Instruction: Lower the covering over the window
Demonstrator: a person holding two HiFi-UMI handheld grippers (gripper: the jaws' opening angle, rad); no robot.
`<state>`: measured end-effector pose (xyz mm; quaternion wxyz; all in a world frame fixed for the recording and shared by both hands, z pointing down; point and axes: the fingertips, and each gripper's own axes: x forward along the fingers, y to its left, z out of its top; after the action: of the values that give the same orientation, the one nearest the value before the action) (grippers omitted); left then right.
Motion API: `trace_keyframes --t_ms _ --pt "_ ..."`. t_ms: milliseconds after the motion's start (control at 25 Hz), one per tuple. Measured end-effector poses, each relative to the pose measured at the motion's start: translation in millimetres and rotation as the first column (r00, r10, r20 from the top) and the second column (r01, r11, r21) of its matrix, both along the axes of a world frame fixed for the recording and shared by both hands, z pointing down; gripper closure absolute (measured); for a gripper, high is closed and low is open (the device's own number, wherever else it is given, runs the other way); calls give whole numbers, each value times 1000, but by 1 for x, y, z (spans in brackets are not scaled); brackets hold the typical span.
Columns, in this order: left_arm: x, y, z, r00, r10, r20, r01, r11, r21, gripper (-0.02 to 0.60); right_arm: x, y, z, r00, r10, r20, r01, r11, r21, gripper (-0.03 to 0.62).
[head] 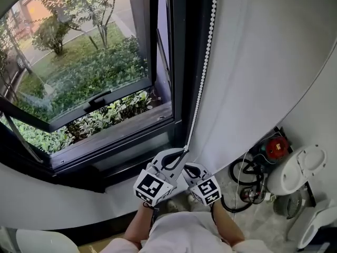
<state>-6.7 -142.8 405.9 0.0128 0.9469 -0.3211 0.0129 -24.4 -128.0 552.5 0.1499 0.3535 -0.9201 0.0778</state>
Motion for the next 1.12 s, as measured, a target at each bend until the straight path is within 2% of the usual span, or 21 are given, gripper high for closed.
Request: trace_keyframes --t_ms 280,520,640,760,840,920,1120 --pt "1 2 34 1000 1 10 -1 1000 -32 566 3 3 34 1000 5 -22 -6 998 -67 599" --pt "2 2 74 999 -5 46 9 996 -87 566 8 6 60 999 15 -39 -20 992 -121 597" --pt "3 4 86 999 -2 41 7 994 -106 566 9 7 58 998 13 -56 -19 993 -113 597" --pt "2 7 89 1000 -4 30 7 994 -110 566 10 10 61 992 4 -126 -15 996 -91 591" --pt "1 7 88 1000 -6 26 9 994 -104 566 11 15 61 988 -10 -157 -5 996 -93 547" --pt "1 6 88 1000 -5 28 8 995 -99 566 12 20 54 988 -16 -152 2 996 -92 490" --pt "-2 6 90 999 -11 33 14 996 -94 566 23 22 11 995 22 -96 -24 999 -24 488"
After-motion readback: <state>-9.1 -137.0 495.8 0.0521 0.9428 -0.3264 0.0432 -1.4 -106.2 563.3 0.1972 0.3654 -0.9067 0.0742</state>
